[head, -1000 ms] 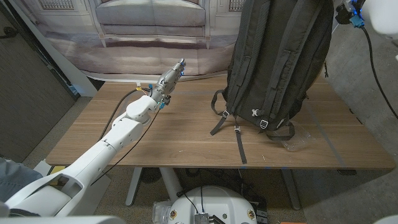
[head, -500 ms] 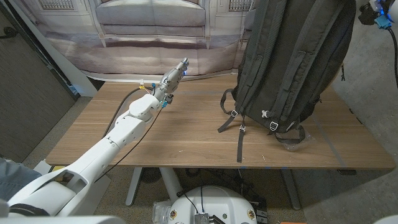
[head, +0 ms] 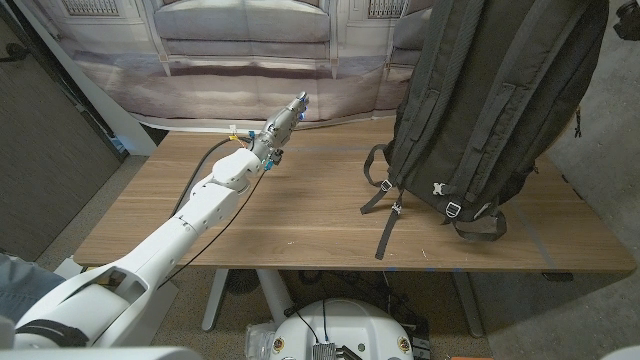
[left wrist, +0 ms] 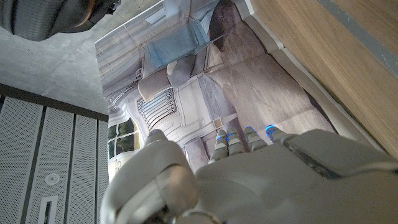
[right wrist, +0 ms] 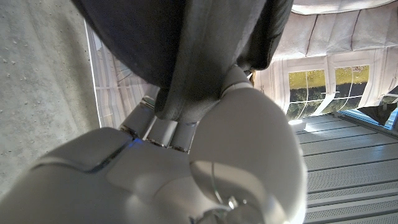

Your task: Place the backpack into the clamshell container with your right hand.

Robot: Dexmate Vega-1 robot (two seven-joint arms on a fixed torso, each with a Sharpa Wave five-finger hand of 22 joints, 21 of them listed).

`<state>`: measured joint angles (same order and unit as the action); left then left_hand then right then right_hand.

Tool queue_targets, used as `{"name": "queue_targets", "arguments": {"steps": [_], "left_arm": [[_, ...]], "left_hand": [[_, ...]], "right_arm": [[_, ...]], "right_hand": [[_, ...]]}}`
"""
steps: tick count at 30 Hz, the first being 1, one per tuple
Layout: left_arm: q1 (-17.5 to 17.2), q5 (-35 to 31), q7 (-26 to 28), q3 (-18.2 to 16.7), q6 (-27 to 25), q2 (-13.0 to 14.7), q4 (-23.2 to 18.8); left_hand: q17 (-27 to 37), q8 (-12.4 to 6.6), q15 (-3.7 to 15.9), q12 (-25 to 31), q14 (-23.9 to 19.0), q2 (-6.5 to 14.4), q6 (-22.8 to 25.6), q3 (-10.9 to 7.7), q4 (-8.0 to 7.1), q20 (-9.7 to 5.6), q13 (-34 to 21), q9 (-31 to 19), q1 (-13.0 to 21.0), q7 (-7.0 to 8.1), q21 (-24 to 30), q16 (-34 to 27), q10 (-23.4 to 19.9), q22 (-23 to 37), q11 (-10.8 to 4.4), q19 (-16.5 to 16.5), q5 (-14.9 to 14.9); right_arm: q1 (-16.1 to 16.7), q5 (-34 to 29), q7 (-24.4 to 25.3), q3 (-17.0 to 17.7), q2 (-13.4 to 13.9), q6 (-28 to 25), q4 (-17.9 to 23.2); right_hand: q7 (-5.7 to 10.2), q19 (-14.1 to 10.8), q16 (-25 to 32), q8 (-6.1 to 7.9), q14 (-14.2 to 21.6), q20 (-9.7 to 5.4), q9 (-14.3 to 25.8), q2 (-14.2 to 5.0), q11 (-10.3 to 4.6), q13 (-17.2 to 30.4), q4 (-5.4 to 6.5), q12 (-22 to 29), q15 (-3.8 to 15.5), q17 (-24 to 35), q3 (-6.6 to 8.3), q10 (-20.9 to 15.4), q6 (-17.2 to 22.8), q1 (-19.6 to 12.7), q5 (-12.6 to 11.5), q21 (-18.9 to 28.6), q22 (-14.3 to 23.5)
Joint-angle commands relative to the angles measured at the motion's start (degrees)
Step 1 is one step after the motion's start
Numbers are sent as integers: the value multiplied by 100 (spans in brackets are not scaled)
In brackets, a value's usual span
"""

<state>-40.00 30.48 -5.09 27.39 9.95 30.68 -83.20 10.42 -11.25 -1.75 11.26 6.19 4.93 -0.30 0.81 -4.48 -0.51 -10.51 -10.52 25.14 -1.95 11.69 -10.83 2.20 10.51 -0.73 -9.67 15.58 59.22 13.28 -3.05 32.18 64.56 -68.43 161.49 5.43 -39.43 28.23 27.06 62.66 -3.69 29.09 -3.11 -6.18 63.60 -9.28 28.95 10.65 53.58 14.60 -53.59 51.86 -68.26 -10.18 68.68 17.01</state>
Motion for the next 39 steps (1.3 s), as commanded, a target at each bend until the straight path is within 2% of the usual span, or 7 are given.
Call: {"name": "queue_targets", "arguments": {"steps": [1, 9, 17, 22, 29, 32, 39], "left_arm": [[107, -50, -45, 87, -70, -66, 55], [89, -65, 5, 102, -132, -71, 32], [53, -50, 24, 83, -101, -75, 57], [65, -31, -18, 77, -79, -76, 102], [83, -2, -58, 61, 2, -112, 194], [65, -5, -43, 50, 4, -95, 185], [24, 20, 4, 21, -45, -67, 148]], "left_hand": [[12, -2, 5, 25, 24, 51, 21, 19, -4, 25, -18, -15, 13, -17, 21, 2, 16, 24, 6, -173, 0], [12, -1, 7, 23, 27, 55, 17, 27, -4, 25, -18, -15, 16, -15, 21, 3, 20, 24, 4, -176, -1], [12, 0, 3, 22, 30, 58, 17, 34, -5, 25, -18, -15, 20, -22, 20, 4, 24, 24, -10, -180, -3], [12, -1, 4, 22, 29, 60, 17, 38, -5, 23, -17, -15, 21, -14, 21, 3, 25, 24, -9, -178, -4], [12, 0, 7, 21, 31, 62, 17, 44, -5, 25, -17, -15, 23, -20, 20, 3, 26, 24, -4, -183, -5], [12, 0, 11, 24, 31, 64, 15, 48, -6, 29, -17, -15, 24, -17, 19, 3, 20, 24, 12, -188, -6], [12, -2, 6, 24, 33, 67, 23, 54, -7, 27, -17, -15, 26, -20, 20, 3, 20, 24, -1, -186, -8]], "right_arm": [[610, -245, -519, 728, -287, 210, -64], [827, -376, -752, 809, -420, 418, -363], [815, -341, -979, 736, -387, 619, -700], [797, -322, -1128, 670, -234, 664, -825], [528, -194, -1165, 352, 134, 523, -928], [399, -93, -1151, 186, 212, 537, -1034], [22, 165, -917, -436, 468, 635, -1388]], "right_hand": [[39, 13, -35, -27, 60, -821, 17, -314, -138, 27, 109, -13, 274, 26, 245, -85, 3, -244, -30, 64, -14], [58, 32, -36, -41, 65, -824, 18, -313, -170, 44, 113, -37, 273, 54, 244, -92, 25, -226, -32, 98, -41], [89, 64, -49, -62, 55, -822, 26, -315, -160, 94, 116, -55, 273, 77, 249, -71, 22, -212, -35, 122, -77], [87, 100, -55, -69, 41, -820, 35, -317, -184, 98, 118, -77, 272, 97, 255, -67, 27, -205, -38, 117, -104], [100, 143, -98, -81, -9, -817, 43, -318, -175, 96, 127, -108, 274, 92, 257, -75, 39, -181, -41, 122, -138], [107, 157, -98, -88, -8, -816, 46, -317, -189, 107, 131, -120, 274, 103, 257, -59, 35, -172, -42, 127, -149], [124, 189, -137, -106, -36, -821, 47, -313, -201, 108, 130, -144, 274, 89, 257, -78, 41, -160, -44, 149, -175]]}}
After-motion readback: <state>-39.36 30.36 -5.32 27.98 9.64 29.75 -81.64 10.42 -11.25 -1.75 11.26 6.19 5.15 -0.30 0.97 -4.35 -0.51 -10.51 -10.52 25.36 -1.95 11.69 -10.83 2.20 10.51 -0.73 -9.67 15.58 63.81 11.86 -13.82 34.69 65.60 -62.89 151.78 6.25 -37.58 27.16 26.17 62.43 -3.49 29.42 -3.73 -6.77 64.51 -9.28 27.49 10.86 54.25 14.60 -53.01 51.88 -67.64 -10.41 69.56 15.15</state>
